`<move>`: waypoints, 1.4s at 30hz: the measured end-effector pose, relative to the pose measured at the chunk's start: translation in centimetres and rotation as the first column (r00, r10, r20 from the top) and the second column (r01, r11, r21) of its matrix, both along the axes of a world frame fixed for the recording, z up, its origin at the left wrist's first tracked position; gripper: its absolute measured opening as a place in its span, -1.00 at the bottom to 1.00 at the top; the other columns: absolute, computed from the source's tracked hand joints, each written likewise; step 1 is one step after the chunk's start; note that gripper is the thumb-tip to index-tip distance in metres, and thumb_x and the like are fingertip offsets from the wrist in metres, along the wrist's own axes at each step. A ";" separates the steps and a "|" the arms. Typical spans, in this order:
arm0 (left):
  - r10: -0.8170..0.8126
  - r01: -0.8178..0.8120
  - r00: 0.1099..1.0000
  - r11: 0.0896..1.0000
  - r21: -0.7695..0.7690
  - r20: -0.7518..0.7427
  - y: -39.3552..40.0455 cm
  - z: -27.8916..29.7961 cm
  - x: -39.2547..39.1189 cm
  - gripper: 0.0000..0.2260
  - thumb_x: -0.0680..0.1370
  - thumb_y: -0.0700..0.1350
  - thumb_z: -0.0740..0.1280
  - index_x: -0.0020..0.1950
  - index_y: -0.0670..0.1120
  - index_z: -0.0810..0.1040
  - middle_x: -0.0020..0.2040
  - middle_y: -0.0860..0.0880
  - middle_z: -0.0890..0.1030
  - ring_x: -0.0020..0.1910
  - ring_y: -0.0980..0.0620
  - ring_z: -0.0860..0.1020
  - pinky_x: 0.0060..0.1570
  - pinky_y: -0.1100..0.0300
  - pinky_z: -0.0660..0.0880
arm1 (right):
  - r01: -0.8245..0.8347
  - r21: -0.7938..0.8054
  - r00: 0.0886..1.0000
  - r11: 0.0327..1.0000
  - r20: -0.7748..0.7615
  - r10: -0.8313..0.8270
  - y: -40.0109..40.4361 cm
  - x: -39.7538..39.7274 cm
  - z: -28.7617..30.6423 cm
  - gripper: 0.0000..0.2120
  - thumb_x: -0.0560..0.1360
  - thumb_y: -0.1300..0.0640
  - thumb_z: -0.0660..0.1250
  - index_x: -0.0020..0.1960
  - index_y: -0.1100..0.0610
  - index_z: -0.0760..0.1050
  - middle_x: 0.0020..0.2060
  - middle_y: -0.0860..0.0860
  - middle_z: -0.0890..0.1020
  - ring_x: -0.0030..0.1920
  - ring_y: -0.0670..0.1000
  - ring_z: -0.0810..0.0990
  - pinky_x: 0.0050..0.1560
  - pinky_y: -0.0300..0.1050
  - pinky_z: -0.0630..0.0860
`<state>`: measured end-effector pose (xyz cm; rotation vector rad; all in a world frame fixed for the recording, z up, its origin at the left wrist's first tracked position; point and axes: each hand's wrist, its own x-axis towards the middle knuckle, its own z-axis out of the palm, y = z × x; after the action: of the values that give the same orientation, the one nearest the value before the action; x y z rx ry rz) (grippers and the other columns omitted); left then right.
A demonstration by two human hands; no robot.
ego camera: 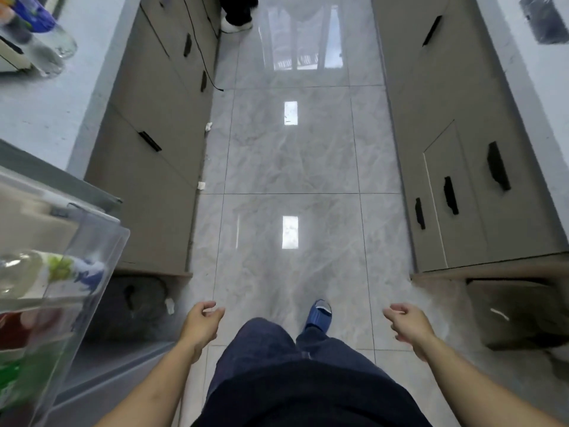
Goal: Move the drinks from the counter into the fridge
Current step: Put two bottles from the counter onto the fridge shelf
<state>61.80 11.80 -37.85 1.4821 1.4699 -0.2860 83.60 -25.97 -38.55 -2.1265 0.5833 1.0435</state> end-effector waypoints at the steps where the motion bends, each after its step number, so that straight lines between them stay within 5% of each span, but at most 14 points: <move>1: 0.014 -0.014 1.000 1.000 -0.001 0.000 0.2 0.1 0.7 -0.75 0.57 -0.12 0.35 0.23 -0.10 0.47 -0.09 -0.07 0.55 -0.15 -0.08 0.54 -0.11 0.06 0.54 | -0.012 0.017 1.000 1.000 0.018 0.012 1.4 2.3 0.3 -0.55 0.54 0.06 0.38 0.37 0.20 0.44 0.08 0.15 0.59 0.07 0.17 0.59 0.02 0.03 0.58; 10: 0.190 -0.195 0.975 0.980 -0.038 -0.119 3.6 -2.1 4.5 -0.76 0.57 -0.11 0.37 0.20 -0.17 0.51 0.11 -0.24 0.55 -0.03 -0.17 0.53 -0.13 0.05 0.51 | -0.197 0.089 0.979 0.976 0.079 0.190 14.5 17.1 1.1 -0.60 0.52 0.05 0.42 0.30 0.19 0.49 0.07 0.12 0.61 -0.05 0.08 0.58 0.11 0.06 0.54; 18: 0.378 -0.403 0.905 0.909 -0.110 -0.194 11.1 -3.6 10.8 -0.78 0.56 -0.12 0.38 0.15 -0.20 0.54 0.06 -0.22 0.58 -0.09 -0.19 0.54 -0.16 0.07 0.51 | -0.336 -0.044 0.941 0.941 0.017 0.337 22.4 26.5 0.3 -0.59 0.52 0.03 0.41 0.29 0.20 0.50 -0.11 0.05 0.53 -0.23 -0.01 0.43 -0.29 -0.19 0.34; 23: 0.461 -0.464 0.886 0.877 -0.128 -0.051 18.6 -1.6 18.0 -0.85 0.55 -0.11 0.34 0.09 -0.10 0.56 -0.06 -0.14 0.62 -0.19 -0.07 0.56 -0.25 0.19 0.49 | -0.418 -0.124 0.907 0.900 0.008 0.422 29.5 32.1 1.1 -0.64 0.51 0.07 0.44 0.24 0.22 0.54 -0.29 -0.01 0.51 -0.31 -0.04 0.44 -0.38 -0.22 0.31; 30: 0.610 -0.602 0.784 0.792 -0.099 0.113 26.7 1.2 24.0 -0.92 0.57 -0.10 0.33 0.05 -0.02 0.54 -0.02 -0.07 0.61 -0.14 -0.03 0.56 -0.23 0.21 0.50 | -0.608 -0.077 0.791 0.790 0.029 0.611 43.8 38.4 1.6 -0.64 0.53 0.06 0.42 0.25 0.21 0.53 0.01 0.13 0.62 -0.07 0.09 0.54 -0.07 -0.10 0.43; 35: 0.727 -0.730 0.668 0.682 -0.047 0.163 29.9 2.5 25.9 -0.96 0.59 -0.08 0.32 0.02 0.02 0.54 0.04 -0.04 0.61 -0.06 -0.03 0.59 -0.21 0.20 0.56 | -0.758 -0.018 0.651 0.652 0.037 0.758 56.1 41.6 0.9 -0.63 0.52 0.07 0.43 0.24 0.27 0.54 -0.21 0.05 0.52 -0.23 0.02 0.47 -0.31 -0.20 0.35; 42: 0.760 -0.840 0.534 0.527 0.129 0.369 39.1 8.8 31.5 -0.76 0.56 0.03 0.37 0.19 0.18 0.44 0.11 0.06 0.58 0.07 0.05 0.59 0.03 0.05 0.61 | -0.885 0.207 0.459 0.416 0.239 0.856 76.9 42.1 4.7 -0.68 0.54 0.06 0.41 0.24 0.17 0.53 -0.03 0.06 0.64 -0.13 -0.03 0.59 -0.12 -0.15 0.47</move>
<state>93.31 50.89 -29.09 0.8215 1.8532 0.7316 125.72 50.89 -33.80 -2.1351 -0.8681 1.4151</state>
